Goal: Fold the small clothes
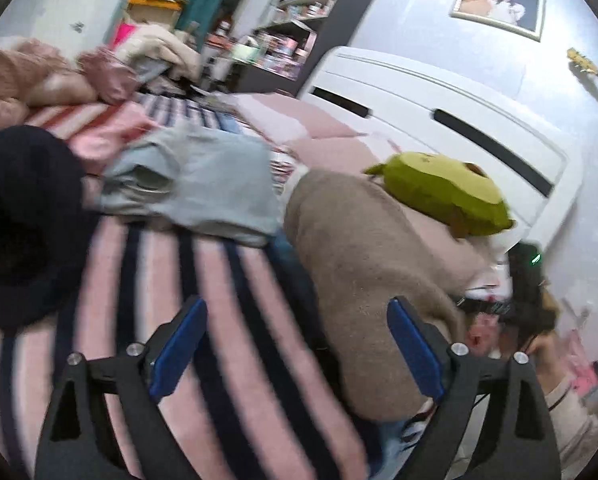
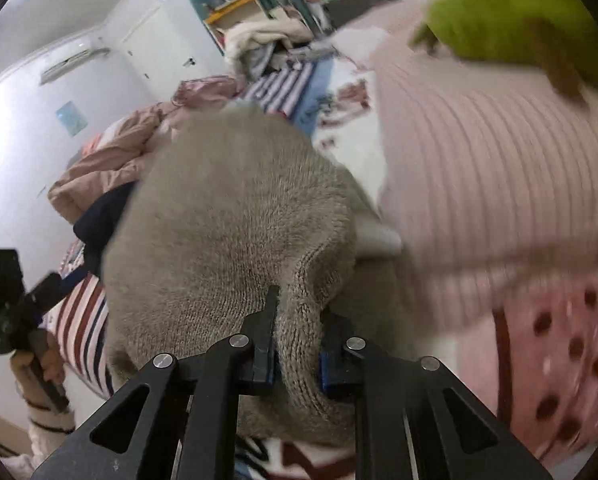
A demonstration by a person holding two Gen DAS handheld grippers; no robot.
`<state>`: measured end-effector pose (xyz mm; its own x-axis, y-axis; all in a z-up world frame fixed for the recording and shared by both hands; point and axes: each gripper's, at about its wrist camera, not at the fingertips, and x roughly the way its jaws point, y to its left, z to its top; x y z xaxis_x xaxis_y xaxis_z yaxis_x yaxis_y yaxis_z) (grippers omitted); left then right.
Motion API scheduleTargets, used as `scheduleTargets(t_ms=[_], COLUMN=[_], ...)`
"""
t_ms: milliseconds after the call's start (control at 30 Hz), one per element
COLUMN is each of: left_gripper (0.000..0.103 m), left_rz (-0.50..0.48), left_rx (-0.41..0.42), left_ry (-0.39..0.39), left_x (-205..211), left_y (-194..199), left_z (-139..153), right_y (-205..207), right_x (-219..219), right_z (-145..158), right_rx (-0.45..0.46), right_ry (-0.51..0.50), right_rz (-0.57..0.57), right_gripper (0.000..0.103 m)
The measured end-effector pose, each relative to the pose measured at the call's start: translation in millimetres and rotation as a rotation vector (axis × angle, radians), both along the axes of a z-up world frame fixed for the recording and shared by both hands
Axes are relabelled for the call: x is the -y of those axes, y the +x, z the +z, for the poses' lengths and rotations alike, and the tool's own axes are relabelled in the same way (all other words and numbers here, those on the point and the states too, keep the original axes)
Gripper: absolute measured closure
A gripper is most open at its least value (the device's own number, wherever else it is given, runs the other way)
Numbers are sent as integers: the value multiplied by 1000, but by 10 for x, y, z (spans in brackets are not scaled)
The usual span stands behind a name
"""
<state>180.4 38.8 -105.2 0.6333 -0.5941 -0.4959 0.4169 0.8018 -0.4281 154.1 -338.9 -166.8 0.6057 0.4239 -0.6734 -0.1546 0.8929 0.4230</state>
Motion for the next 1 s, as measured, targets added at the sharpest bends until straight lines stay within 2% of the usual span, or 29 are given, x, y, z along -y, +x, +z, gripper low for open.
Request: scheduleTargets(t_ms=[33,100,167,200,267,333,367,433,500,533,567,600,667,733,900,1000], left_gripper=[5,3,2,1,1,1,1,1,12,27,36,43,50,52,53,48], left_rz=[-38,-122,-179,-190,-200,-189,-203,-236,-242,-236,-232,-231,-232,-234,-180,-154], left_rx=[-21,-65,-120,-148,-207,-246,-269,-331,-360,-342,-323,-318,-306,-278,-225,-239], left_ry=[-35,-88,-134,-146,-129,-56,-61,-146,-207,-200,-196,-207,-225,-207,-195,-161], left_x=[99,317,485,546,680,805,843,893,932,936,923,891,792,662,128,-151], left_y=[52,170,294,348,487,626,676,773,792,763,723,681,581,468,192,119], left_z=[-24,-89,-168,-194,-284,-397,-454,-592,-677,-670,-635,-600,-502,-379,-144,-184], right_y=[1,28,78,108,213,257,280,330,370,372,366,349,330,306,173,164], right_x=[46,31,28,40,94,155,179,232,270,276,276,269,210,71,-527,-848], right_z=[-69,-140,-135,-133,-179,-240,-275,-349,-443,-463,-466,-455,-420,-365,-303,-322], right_rx=[-12,-18,1,-3,-57,-111,-131,-164,-196,-195,-187,-172,-158,-149,-186,-205], right_ry=[16,2,-45,-50,5,55,79,147,216,228,242,264,288,267,321,304], right_rz=[-2,-7,-36,-35,-4,19,34,42,40,36,40,43,55,94,273,327], right_gripper=[91,74,35,31,30,30,29,28,29,29,34,37,41,41,47,44])
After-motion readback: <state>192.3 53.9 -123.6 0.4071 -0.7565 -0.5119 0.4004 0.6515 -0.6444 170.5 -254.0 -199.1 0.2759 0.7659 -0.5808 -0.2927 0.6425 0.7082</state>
